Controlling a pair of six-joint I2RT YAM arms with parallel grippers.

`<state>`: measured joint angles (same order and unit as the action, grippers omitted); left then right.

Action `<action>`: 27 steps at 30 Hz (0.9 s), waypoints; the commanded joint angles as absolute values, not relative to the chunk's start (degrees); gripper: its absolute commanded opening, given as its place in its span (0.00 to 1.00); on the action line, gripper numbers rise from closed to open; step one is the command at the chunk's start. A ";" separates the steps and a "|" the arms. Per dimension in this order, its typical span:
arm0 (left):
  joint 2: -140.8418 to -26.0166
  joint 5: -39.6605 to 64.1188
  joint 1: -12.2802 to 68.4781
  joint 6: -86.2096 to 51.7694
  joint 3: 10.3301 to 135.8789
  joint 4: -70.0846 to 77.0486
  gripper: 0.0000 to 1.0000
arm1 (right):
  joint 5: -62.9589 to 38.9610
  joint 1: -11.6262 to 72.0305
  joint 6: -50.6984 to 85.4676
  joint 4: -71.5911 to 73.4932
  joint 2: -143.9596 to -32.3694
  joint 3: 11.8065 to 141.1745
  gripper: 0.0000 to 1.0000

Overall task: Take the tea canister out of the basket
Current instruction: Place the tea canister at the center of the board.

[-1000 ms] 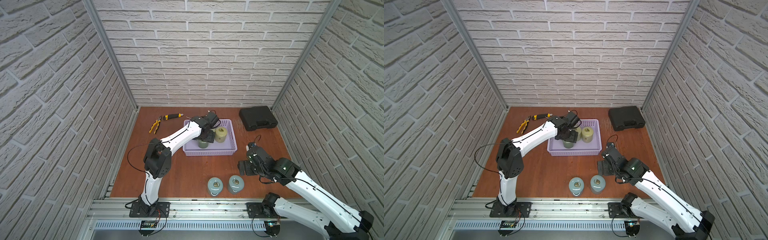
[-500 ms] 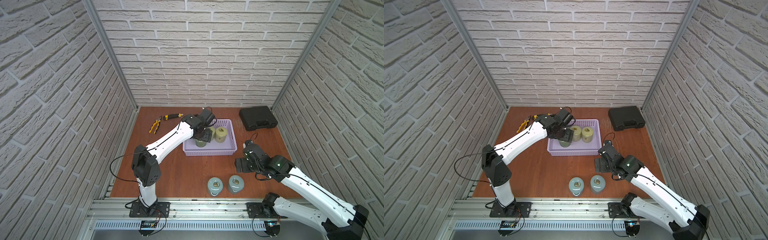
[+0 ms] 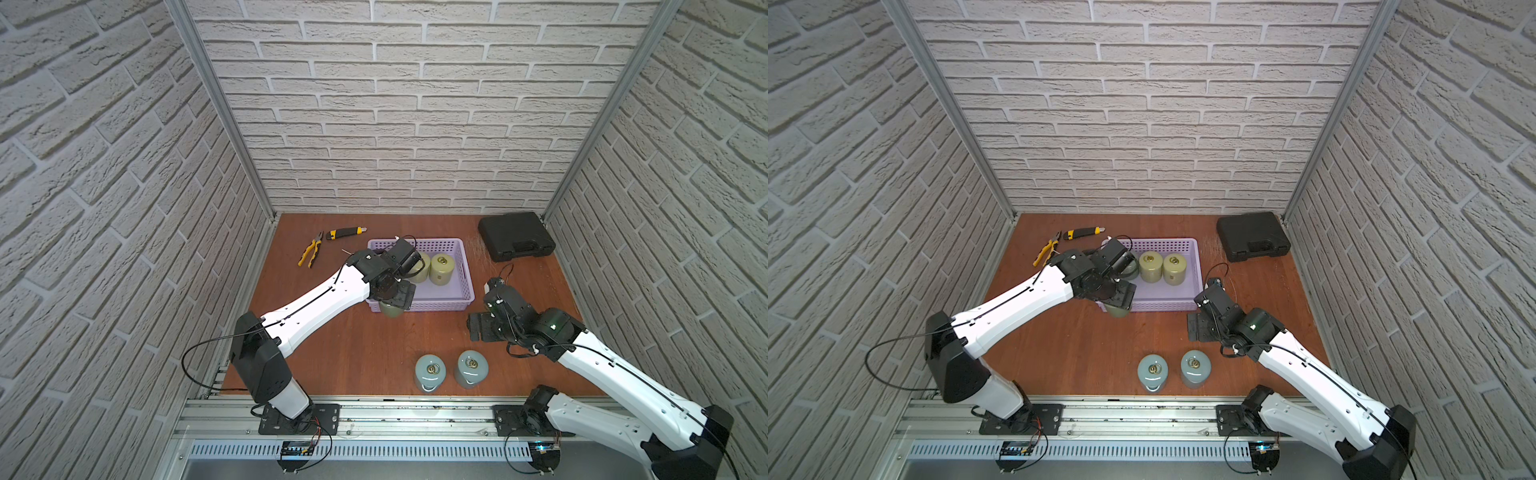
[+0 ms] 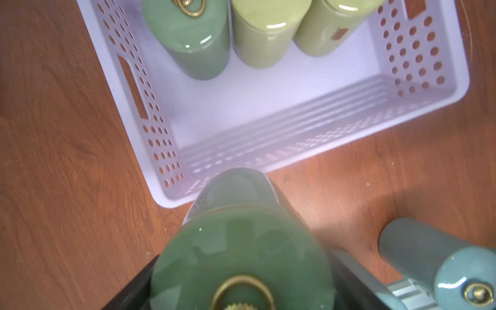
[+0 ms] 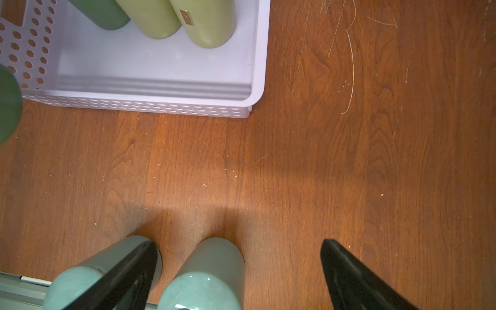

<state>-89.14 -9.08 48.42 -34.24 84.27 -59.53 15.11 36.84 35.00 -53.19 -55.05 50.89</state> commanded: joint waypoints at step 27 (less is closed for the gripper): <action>-74.18 -14.47 67.86 -44.26 62.99 -53.78 0.42 | 14.83 35.95 38.81 -52.90 -56.51 53.83 1.00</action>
